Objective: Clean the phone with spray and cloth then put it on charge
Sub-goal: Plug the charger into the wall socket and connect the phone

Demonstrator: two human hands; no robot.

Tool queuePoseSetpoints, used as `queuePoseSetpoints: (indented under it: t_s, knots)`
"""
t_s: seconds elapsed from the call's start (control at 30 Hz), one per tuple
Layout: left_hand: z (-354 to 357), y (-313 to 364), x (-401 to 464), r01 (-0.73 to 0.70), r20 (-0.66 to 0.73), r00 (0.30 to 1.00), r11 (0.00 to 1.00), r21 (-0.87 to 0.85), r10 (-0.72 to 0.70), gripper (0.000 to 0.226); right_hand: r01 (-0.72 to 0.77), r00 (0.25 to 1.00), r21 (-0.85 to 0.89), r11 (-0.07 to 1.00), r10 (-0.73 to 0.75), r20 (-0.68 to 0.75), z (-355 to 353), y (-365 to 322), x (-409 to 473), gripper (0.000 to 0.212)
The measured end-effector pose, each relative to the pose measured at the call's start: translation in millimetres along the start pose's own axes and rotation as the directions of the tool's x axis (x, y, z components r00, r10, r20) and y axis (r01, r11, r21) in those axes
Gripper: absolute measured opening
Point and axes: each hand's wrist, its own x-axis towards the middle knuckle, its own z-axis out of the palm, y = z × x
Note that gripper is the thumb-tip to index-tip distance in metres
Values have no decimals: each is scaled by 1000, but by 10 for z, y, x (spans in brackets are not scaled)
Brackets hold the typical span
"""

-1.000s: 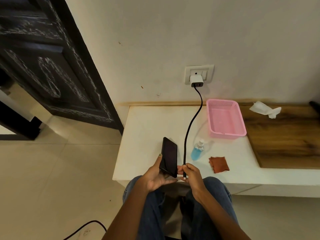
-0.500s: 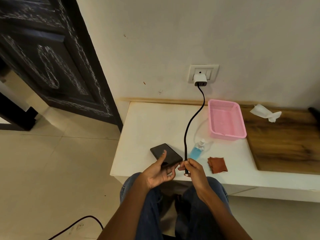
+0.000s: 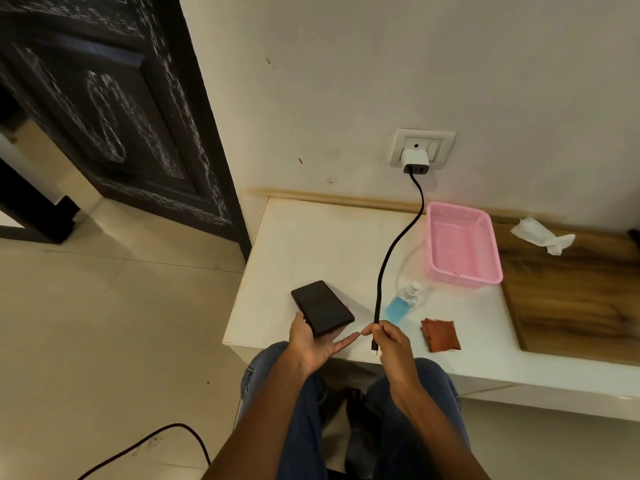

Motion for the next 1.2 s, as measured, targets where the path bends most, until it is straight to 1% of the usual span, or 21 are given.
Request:
queuePoseSetpoints:
  t_s: [0.03, 0.1, 0.17, 0.27, 0.33, 0.43, 0.57, 0.67, 0.8, 0.9, 1.03, 1.13, 1.2]
  knots:
    - [0, 7, -6, -2, 20, 1000, 1000, -25, 2, 58, -12, 1000, 33, 999, 12, 19, 17, -20, -17, 23]
    - [11, 20, -17, 5, 46, 999, 999, -49, -3, 61, 8, 998, 65, 998, -12, 54, 63, -68, -55, 21]
    - [21, 24, -31, 13, 55, 998, 999, -30, -11, 65, 65, 995, 58, 996, -69, 69, 121, -115, -94, 15]
    - [35, 26, -58, 6, 73, 997, 1000, -17, -5, 64, 133, 990, 26, 991, -134, 44, 186, -145, -140, 5]
    - [39, 38, -71, 5, 87, 996, 1000, -25, -3, 64, 174, 985, -18, 985, -174, 22, 194, -138, -150, 9]
    - [39, 41, -70, 9, 91, 996, 1000, -6, -9, 65, 265, 964, -141, 954, -265, 14, 178, -130, -165, 14]
    - [51, 26, -63, 15, 103, 995, 1000, -12, -14, 66, 351, 935, -254, 901, -351, 46, 178, -127, -181, 12]
    - [65, 35, -70, 4, 148, 989, 1000, -1, -4, 67, 411, 909, -294, 863, -413, 61, 176, -136, -187, 12]
    - [85, 33, -99, 32, 215, 976, 999, 27, -38, 71, 450, 885, -310, 838, -464, 32, 186, -130, -180, 12]
    - [94, 25, -105, 42, 251, 967, 998, 45, -52, 76, 510, 839, -373, 775, -544, 17, 200, -137, -163, 9]
    - [86, 29, -88, 32, 263, 964, 999, 37, -41, 77, 562, 781, -447, 696, -625, 8, 206, -142, -156, 10]
    - [79, 22, -81, 43, 266, 963, 999, 20, -46, 81, 567, 769, -448, 691, -639, -11, 209, -150, -159, 11]
    - [76, 19, -78, 40, 266, 963, 999, 29, -46, 84, 578, 766, -445, 684, -642, 7, 211, -165, -158, 11]
